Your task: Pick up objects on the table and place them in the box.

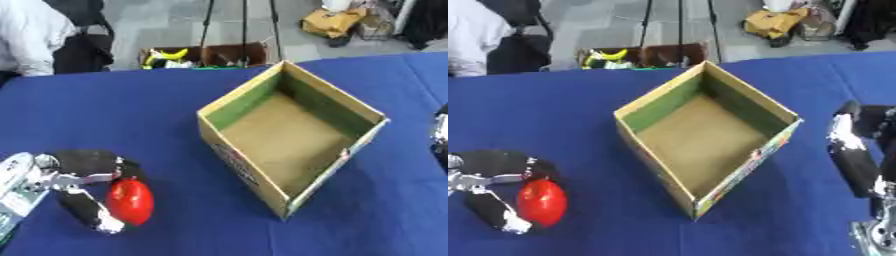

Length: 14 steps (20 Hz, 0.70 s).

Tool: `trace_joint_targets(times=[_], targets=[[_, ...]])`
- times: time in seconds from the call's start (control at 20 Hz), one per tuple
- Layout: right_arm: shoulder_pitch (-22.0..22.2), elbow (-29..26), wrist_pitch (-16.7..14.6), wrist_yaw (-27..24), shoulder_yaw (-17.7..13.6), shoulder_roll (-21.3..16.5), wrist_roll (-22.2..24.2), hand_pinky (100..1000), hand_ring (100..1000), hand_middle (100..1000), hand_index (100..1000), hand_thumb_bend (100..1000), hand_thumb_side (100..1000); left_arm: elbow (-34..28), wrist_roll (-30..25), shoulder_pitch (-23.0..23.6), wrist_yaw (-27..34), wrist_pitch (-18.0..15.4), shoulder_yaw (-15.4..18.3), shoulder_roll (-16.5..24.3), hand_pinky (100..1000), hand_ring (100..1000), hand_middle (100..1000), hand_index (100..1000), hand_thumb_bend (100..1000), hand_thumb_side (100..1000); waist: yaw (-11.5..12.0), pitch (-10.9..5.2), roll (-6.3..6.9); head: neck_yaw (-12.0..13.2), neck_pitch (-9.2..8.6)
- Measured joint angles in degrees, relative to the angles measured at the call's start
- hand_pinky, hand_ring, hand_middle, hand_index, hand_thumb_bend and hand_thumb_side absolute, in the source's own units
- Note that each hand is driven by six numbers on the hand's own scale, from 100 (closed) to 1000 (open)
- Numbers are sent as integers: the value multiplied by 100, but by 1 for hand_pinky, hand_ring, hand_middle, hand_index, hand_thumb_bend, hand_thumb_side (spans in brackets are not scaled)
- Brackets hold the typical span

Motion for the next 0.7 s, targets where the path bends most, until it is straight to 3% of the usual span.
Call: trace_joint_targets(times=[0.3,0.45,0.7], targets=[[0,0,-12,-2,-1,0,-15,562,458,371,547,110,379,-279,-124,27,-154,124,84,1,106,501,656,773,415,506,11,9,-1,-6,0],[0,0,-12,-2,-2,1,-17,562,458,371,547,115,379,-390,-187,27,-122,187,134,2,100,496,674,770,312,422,18,10,-3,-7,-1],[0,0,-4,-2,-3,1,-31,562,458,372,546,118,376,-435,-255,27,-46,255,136,2,117,522,752,818,224,365,18,23,-4,-8,-2]])
